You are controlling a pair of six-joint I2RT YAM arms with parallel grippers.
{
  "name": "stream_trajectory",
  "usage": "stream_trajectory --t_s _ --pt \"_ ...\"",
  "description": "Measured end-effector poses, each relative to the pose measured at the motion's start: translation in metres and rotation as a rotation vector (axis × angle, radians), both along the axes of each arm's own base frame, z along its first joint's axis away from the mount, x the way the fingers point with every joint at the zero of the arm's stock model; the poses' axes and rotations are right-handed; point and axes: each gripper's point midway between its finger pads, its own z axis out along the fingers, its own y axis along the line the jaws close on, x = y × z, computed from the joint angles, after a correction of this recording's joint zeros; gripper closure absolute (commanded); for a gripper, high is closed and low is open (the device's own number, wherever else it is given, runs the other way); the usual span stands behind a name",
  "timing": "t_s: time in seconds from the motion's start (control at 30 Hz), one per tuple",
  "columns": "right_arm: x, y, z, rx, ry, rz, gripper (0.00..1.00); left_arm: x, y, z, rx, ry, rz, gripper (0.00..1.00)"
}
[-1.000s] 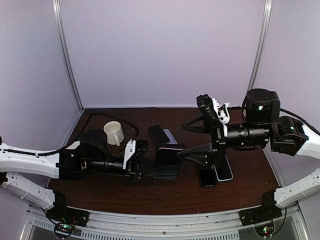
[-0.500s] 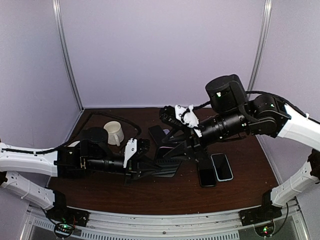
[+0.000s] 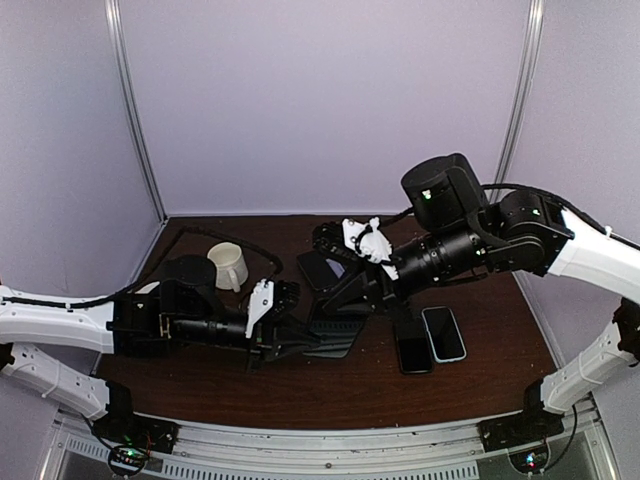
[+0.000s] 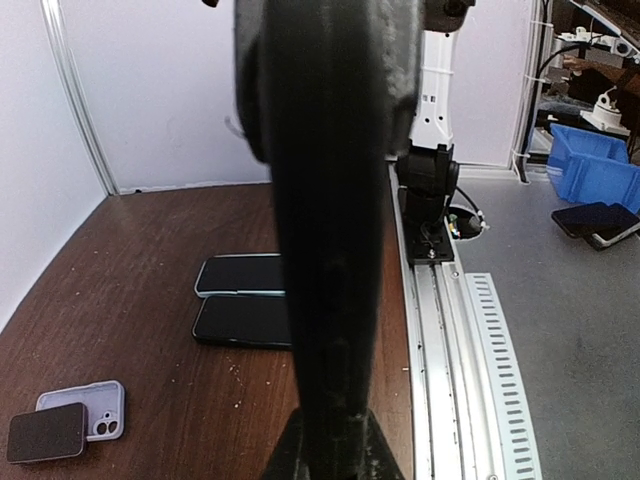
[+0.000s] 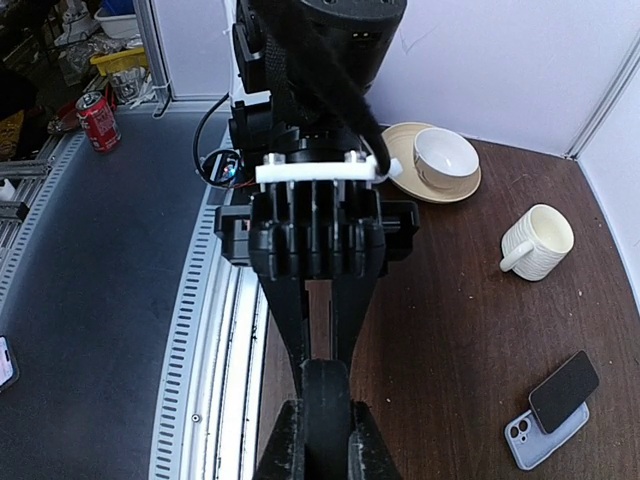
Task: Put the phone into the phone case
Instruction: Press the phone with the phone case against the phone.
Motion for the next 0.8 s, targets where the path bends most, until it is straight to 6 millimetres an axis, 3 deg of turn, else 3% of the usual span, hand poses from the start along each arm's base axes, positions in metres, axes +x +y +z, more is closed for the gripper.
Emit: stream_trajectory --t_s 0.03,0.13,0.23,0.3,0.47,0.53,0.57,0.63,0.67,0.73,0.8 --pt "0.000 0.000 0.000 0.002 0.000 0.000 1.00 0.000 0.000 0.001 -0.001 -0.001 -0.001 0.97" --pt "0.000 0.001 0.002 0.007 0.000 0.000 1.00 -0.001 0.001 0.002 -0.004 -0.001 -0.001 0.73" --pt "0.000 0.001 0.001 0.008 0.007 -0.003 1.00 0.000 -0.001 0.009 -0.031 -0.006 -0.002 0.67" --pt "0.000 0.002 0.001 0.007 0.012 -0.004 1.00 0.000 -0.002 0.018 -0.058 -0.013 -0.004 0.70" --pt "0.000 0.002 0.001 0.008 0.023 -0.008 1.00 -0.003 -0.008 0.034 -0.110 -0.012 -0.020 0.97" --pt "-0.001 0.001 0.000 0.003 0.026 -0.009 1.00 -0.004 -0.009 0.033 -0.108 0.002 -0.021 1.00" --pt "-0.001 0.001 -0.001 0.002 0.027 -0.008 0.96 -0.003 -0.009 0.032 -0.107 0.006 -0.019 1.00" --pt "-0.001 0.001 -0.002 0.001 0.029 -0.007 0.60 -0.003 -0.009 0.032 -0.106 0.010 -0.017 1.00" --pt "-0.001 0.001 -0.002 0.003 0.031 -0.010 0.48 -0.003 -0.010 0.031 -0.105 0.011 -0.018 1.00" --pt "0.001 0.002 -0.004 0.023 0.022 -0.020 0.35 -0.003 -0.010 0.029 -0.098 0.013 -0.018 1.00" --pt "0.001 -0.003 -0.013 0.030 0.024 -0.038 0.31 -0.004 -0.010 0.028 -0.099 0.014 -0.018 1.00"
